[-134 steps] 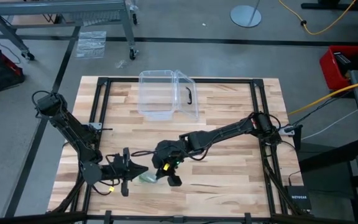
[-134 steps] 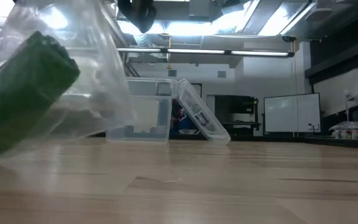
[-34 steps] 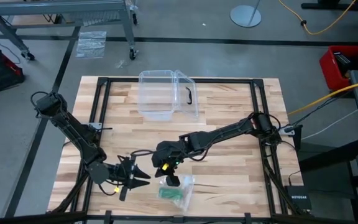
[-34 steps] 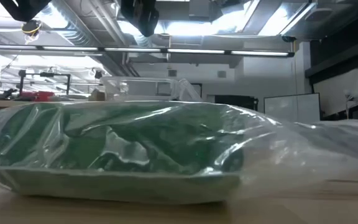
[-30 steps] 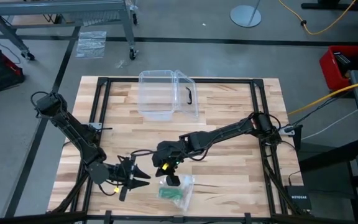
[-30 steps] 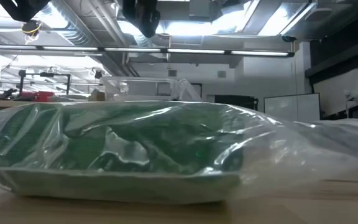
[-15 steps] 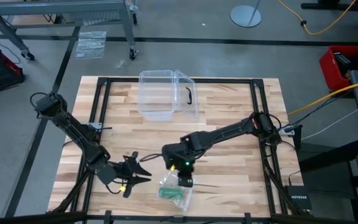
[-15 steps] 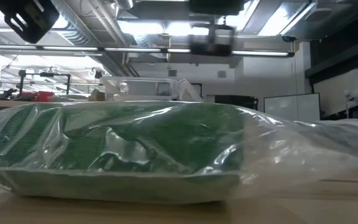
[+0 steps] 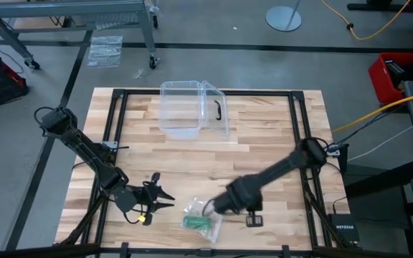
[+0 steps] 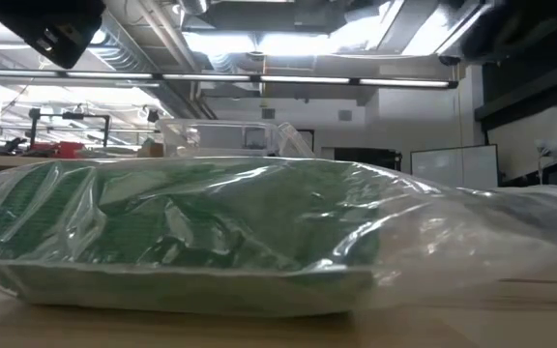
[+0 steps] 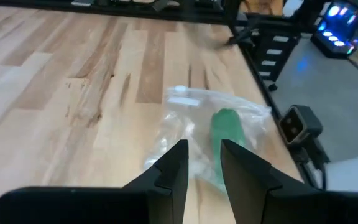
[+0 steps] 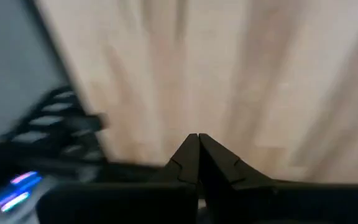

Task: Roll bandage
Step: Close the transparent zip bag

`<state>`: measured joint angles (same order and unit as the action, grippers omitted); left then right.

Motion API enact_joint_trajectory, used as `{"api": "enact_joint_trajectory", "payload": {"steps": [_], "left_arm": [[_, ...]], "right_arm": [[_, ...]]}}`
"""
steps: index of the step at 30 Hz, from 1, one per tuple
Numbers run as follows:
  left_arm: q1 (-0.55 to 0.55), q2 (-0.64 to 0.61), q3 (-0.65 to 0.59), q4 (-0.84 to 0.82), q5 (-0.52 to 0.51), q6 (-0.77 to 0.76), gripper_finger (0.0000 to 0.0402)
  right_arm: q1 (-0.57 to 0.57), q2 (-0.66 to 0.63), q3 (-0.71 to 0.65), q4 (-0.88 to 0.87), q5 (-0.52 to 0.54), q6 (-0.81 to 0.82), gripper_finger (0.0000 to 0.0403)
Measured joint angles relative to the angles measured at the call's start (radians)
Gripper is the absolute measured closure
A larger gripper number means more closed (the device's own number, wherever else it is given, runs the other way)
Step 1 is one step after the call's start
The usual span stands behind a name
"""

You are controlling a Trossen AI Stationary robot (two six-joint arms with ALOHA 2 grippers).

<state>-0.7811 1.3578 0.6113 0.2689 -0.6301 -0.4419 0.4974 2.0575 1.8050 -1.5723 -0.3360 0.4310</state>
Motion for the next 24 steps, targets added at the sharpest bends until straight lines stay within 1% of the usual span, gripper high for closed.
{"api": "enact_joint_trajectory", "payload": {"steps": [5,7,9,12,15,18,21,24], "left_arm": [[0.059,0.0,0.0,-0.001,0.001,-0.002,0.0316],[0.095,0.0,0.0,-0.001,0.026,-0.002,0.0316],[0.14,0.0,0.0,-0.001,0.103,0.009,0.0316],[0.204,0.0,0.0,0.002,0.234,0.049,0.0316],[0.253,0.0,0.0,0.003,0.314,0.076,0.0316],[0.292,0.0,0.0,0.008,0.34,0.076,0.0316],[0.312,0.0,0.0,0.007,0.354,0.076,0.0316],[0.322,0.0,0.0,0.017,0.362,0.062,0.0316]], "right_arm": [[0.117,-0.062,0.0,0.038,0.316,0.192,0.0391],[0.161,-0.082,0.001,0.048,0.454,0.294,0.0391],[0.205,-0.088,0.002,0.066,0.576,0.405,0.0391],[0.258,-0.087,-0.002,0.109,0.693,0.532,0.0391],[0.298,-0.087,-0.06,0.241,0.767,0.636,0.0391],[0.33,-0.083,-0.163,0.42,0.765,0.714,0.0391],[0.356,-0.083,-0.294,0.691,0.762,0.792,0.0391],[0.364,-0.082,-0.408,0.973,0.756,0.826,0.0391]]}}
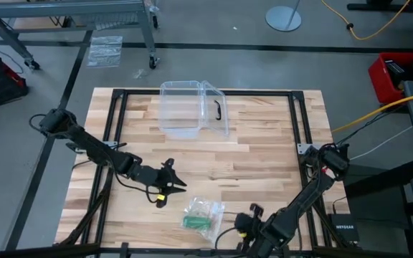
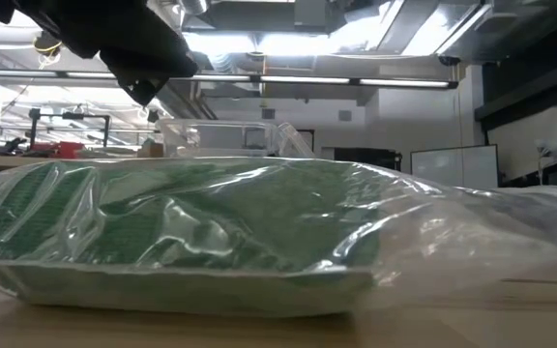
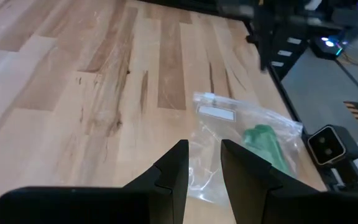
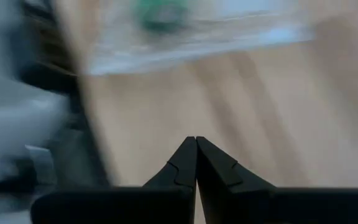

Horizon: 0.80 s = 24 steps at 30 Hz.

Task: Roll bandage
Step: Close the transparent zip bag

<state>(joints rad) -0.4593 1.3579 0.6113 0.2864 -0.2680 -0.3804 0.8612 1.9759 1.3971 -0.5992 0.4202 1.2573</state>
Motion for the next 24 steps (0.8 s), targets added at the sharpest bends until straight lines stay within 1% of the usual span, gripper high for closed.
{"api": "enact_joint_trajectory", "payload": {"steps": [2,6,9,18,22,24], "left_arm": [[0.001,0.0,0.0,0.004,0.0,-0.022,0.0316],[-0.004,0.0,0.0,0.01,0.0,-0.059,0.0316],[-0.008,0.0,0.0,0.011,0.0,-0.076,0.0316],[-0.041,-0.001,0.0,0.013,0.0,-0.132,0.0315],[-0.053,-0.001,0.0,0.013,0.0,-0.111,0.0315],[-0.059,-0.001,0.0,0.013,0.0,-0.11,0.0315]], "right_arm": [[-0.004,0.0,-0.062,0.183,-0.017,0.0,0.0391],[-0.023,0.0,-0.121,0.394,-0.057,-0.003,0.0391],[-0.036,-0.001,-0.124,0.416,-0.073,-0.004,0.0391],[-0.065,0.0,-0.124,0.425,-0.07,0.004,0.0391],[-0.098,0.0,-0.124,0.415,-0.091,0.131,0.0391],[-0.112,0.007,-0.124,0.412,-0.104,0.162,0.0391]]}}
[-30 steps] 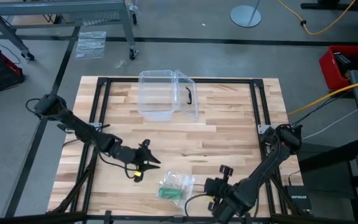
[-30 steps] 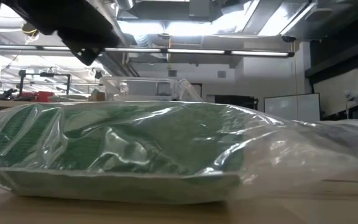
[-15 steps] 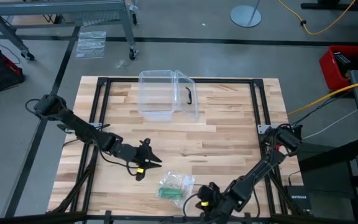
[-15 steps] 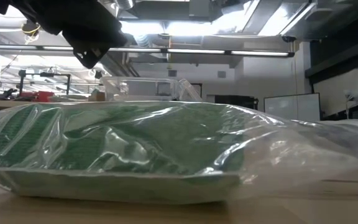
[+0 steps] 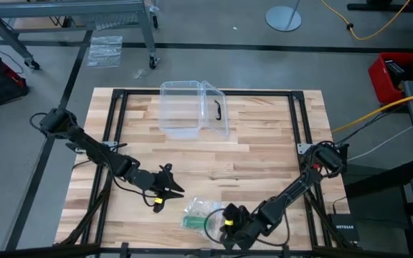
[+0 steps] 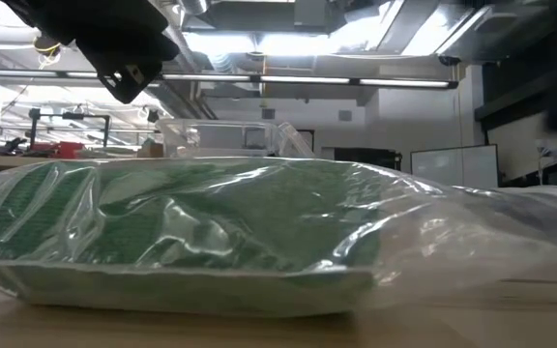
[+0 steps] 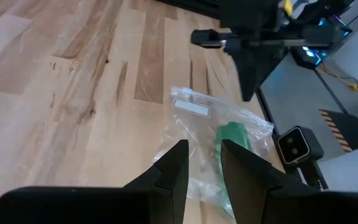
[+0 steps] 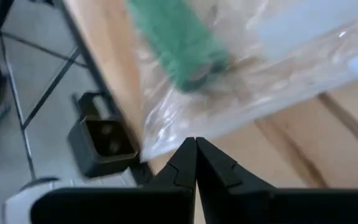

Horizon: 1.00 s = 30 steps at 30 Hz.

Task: Roll bandage
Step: Close the transparent zip bag

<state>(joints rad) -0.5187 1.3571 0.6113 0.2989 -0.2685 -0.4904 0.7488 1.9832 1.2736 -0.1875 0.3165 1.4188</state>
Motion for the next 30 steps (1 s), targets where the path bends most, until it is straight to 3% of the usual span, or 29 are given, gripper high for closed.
{"api": "enact_joint_trajectory", "payload": {"steps": [6,11,21,26,30], "left_arm": [[-0.008,0.0,0.0,-0.003,0.0,0.017,0.0315],[-0.019,0.0,0.0,-0.005,0.0,0.075,0.0315],[-0.024,0.0,0.0,-0.036,0.0,0.079,0.0315],[-0.024,0.0,0.0,-0.055,0.0,0.079,0.0315],[-0.024,0.0,0.0,-0.058,0.0,0.079,0.0315]], "right_arm": [[-0.032,0.008,0.0,0.008,-0.154,0.021,0.0388],[-0.052,0.009,0.0,0.012,-0.214,0.045,0.0348],[-0.051,0.009,0.0,0.005,-0.184,0.072,0.0225],[-0.051,0.01,0.0,0.0,-0.096,0.073,0.0191],[-0.059,0.032,0.0,0.006,-0.093,0.087,0.0179]]}}
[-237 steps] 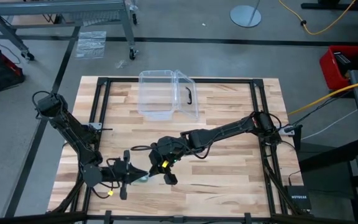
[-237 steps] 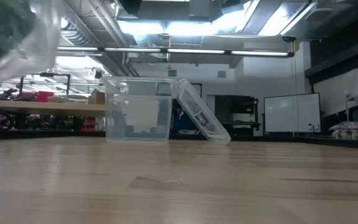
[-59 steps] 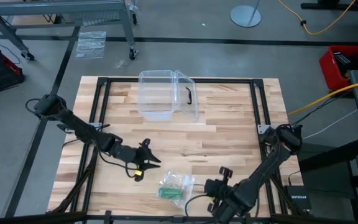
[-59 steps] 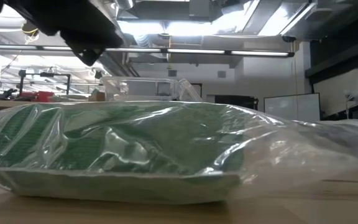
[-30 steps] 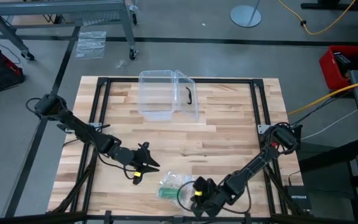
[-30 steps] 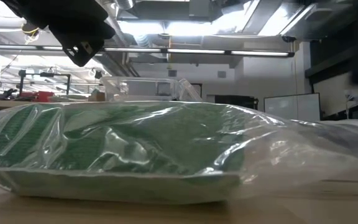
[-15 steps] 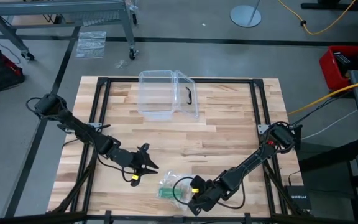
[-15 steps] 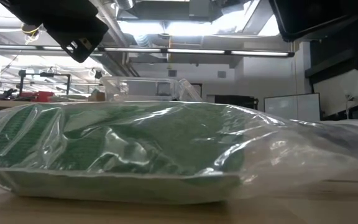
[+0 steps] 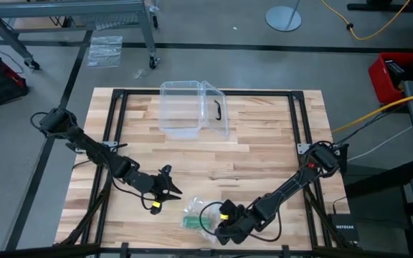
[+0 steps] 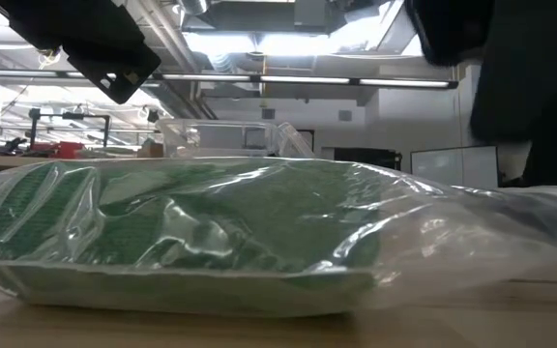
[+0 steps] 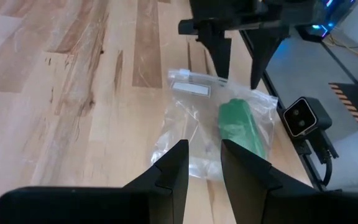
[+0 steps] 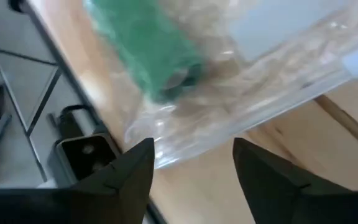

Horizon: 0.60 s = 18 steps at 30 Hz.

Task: Roll bandage
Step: Close the transparent zip bag

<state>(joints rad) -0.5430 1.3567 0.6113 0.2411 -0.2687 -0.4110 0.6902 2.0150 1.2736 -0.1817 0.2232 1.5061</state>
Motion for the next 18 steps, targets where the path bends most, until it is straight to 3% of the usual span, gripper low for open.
{"api": "enact_joint_trajectory", "payload": {"steps": [11,18], "left_arm": [[-0.005,0.0,0.0,0.001,0.0,0.007,0.0315],[-0.005,0.0,0.0,0.001,0.0,0.026,0.0315]], "right_arm": [[-0.025,0.045,0.0,0.058,0.005,0.002,0.0179],[-0.025,0.045,0.0,0.111,0.031,-0.077,0.0224]]}}
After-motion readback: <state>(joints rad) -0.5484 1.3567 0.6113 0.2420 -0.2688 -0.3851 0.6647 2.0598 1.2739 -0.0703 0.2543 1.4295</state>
